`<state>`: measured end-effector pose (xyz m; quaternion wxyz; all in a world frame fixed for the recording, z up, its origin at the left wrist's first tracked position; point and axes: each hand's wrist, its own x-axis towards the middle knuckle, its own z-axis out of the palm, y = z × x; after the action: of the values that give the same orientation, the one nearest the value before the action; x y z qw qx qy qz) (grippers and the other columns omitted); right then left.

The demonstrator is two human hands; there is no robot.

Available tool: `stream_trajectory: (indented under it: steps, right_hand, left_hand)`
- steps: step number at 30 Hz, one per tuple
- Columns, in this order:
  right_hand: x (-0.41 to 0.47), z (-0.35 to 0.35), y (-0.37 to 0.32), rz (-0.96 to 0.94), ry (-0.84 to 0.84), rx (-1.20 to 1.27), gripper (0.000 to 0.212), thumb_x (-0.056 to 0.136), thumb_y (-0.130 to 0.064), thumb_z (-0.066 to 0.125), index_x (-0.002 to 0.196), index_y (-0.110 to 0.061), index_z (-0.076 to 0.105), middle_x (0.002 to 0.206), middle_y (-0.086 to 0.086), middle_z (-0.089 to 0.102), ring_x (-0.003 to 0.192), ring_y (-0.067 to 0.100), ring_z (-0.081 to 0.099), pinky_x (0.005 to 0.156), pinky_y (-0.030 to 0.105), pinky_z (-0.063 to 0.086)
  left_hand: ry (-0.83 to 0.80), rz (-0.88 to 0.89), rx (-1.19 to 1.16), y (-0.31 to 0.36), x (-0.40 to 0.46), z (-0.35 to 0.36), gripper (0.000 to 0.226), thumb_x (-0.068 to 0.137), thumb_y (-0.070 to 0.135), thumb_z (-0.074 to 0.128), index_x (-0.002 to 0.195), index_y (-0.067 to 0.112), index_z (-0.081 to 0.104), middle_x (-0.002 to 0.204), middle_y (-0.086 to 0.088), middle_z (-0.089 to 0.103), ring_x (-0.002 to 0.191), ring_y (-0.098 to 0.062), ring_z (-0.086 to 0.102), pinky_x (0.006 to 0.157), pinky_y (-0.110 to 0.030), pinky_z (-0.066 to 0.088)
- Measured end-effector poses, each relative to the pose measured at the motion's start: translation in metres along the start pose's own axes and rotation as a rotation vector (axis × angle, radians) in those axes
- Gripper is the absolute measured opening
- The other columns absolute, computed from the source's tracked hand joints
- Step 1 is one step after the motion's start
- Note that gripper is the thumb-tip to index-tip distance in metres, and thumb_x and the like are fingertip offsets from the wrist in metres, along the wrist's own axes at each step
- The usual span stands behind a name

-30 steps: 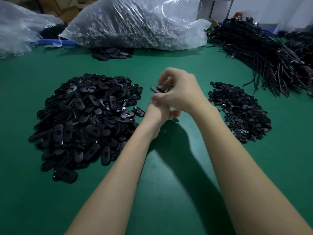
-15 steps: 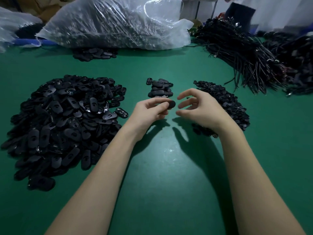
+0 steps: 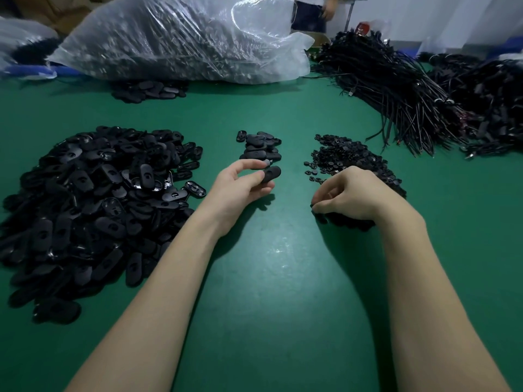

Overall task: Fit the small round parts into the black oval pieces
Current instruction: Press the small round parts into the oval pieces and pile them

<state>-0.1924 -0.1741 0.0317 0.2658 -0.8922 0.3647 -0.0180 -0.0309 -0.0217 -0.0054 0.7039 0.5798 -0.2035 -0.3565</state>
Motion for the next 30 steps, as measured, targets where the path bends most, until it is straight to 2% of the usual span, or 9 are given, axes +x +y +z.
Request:
stream_trajectory:
  steps: [3,7,10,15,18,21,24,26,30]
  right_hand:
    - [-0.001,0.000,-0.001,-0.028,0.003,0.014,0.010,0.080,-0.033,0.086,0.075,-0.033,0.077,0.078,-0.015,0.069,0.072,-0.002,0.059,0.053,0.013,0.039]
    - [-0.001,0.004,-0.007,-0.133,0.089,0.268,0.007,0.087,-0.031,0.081,0.085,-0.028,0.075,0.083,-0.011,0.073,0.072,0.002,0.063,0.066,0.018,0.046]
    - [0.000,0.013,-0.018,-0.181,0.109,0.529,0.008,0.088,-0.025,0.080,0.089,-0.021,0.073,0.069,-0.009,0.069,0.055,0.005,0.053,0.057,0.017,0.047]
    - [-0.001,0.021,-0.027,-0.182,0.056,0.699,0.007,0.089,-0.022,0.080,0.094,-0.021,0.075,0.067,-0.011,0.071,0.054,0.006,0.050,0.047,0.014,0.039]
    - [-0.003,0.021,-0.029,-0.179,0.035,0.755,0.006,0.089,-0.021,0.080,0.093,-0.021,0.075,0.077,-0.004,0.077,0.054,0.007,0.049,0.048,0.014,0.038]
    - [-0.004,0.020,-0.029,-0.167,0.033,0.766,0.007,0.088,-0.023,0.080,0.091,-0.022,0.074,0.089,0.006,0.079,0.054,0.008,0.049,0.049,0.015,0.038]
    - [-0.004,0.021,-0.029,-0.152,0.037,0.775,0.009,0.086,-0.024,0.082,0.088,-0.023,0.073,0.083,-0.001,0.078,0.054,0.008,0.049,0.049,0.014,0.037]
    - [-0.003,0.021,-0.029,-0.145,0.040,0.776,0.010,0.086,-0.023,0.082,0.087,-0.023,0.072,0.080,-0.005,0.077,0.053,0.008,0.049,0.047,0.014,0.037]
    - [-0.002,0.023,-0.030,-0.149,0.064,0.768,0.010,0.087,-0.017,0.080,0.084,-0.022,0.073,0.077,-0.003,0.076,0.051,0.008,0.051,0.046,0.016,0.036]
  left_hand:
    - [-0.011,-0.002,0.057,0.001,0.000,0.000,0.017,0.101,0.003,0.054,0.107,0.012,0.068,0.106,-0.009,0.068,0.081,-0.012,0.067,0.072,-0.017,0.054]
    - [-0.035,-0.010,0.120,0.002,0.001,-0.001,0.026,0.102,0.007,0.052,0.114,0.020,0.072,0.103,0.001,0.067,0.084,-0.008,0.058,0.069,-0.012,0.049]
    - [-0.061,-0.020,0.047,0.004,-0.002,0.000,0.028,0.101,0.002,0.052,0.117,0.016,0.071,0.105,-0.004,0.069,0.083,-0.011,0.059,0.073,-0.014,0.052]
    - [-0.093,-0.023,-0.064,0.005,-0.004,-0.001,0.038,0.096,-0.011,0.054,0.122,0.013,0.069,0.113,-0.015,0.066,0.092,-0.022,0.074,0.079,-0.021,0.058]
    - [-0.123,-0.024,-0.071,0.004,-0.004,-0.002,0.033,0.097,-0.007,0.056,0.125,0.006,0.066,0.109,-0.021,0.071,0.100,-0.027,0.074,0.081,-0.024,0.059]
    - [-0.103,-0.005,-0.018,0.002,-0.002,-0.002,0.028,0.100,0.001,0.055,0.125,0.007,0.067,0.105,-0.015,0.076,0.096,-0.021,0.074,0.079,-0.021,0.057]
    - [-0.072,0.019,0.087,0.000,0.000,-0.003,0.028,0.102,0.006,0.053,0.126,0.009,0.068,0.102,-0.006,0.075,0.085,-0.011,0.063,0.073,-0.016,0.053]
    - [-0.073,0.024,0.086,0.000,0.002,-0.003,0.028,0.103,0.005,0.051,0.127,0.007,0.066,0.105,-0.007,0.075,0.081,-0.010,0.059,0.072,-0.015,0.052]
    - [-0.052,0.024,0.000,-0.001,0.001,-0.001,0.024,0.097,0.001,0.060,0.121,0.001,0.067,0.112,-0.019,0.073,0.090,-0.018,0.066,0.085,-0.020,0.056]
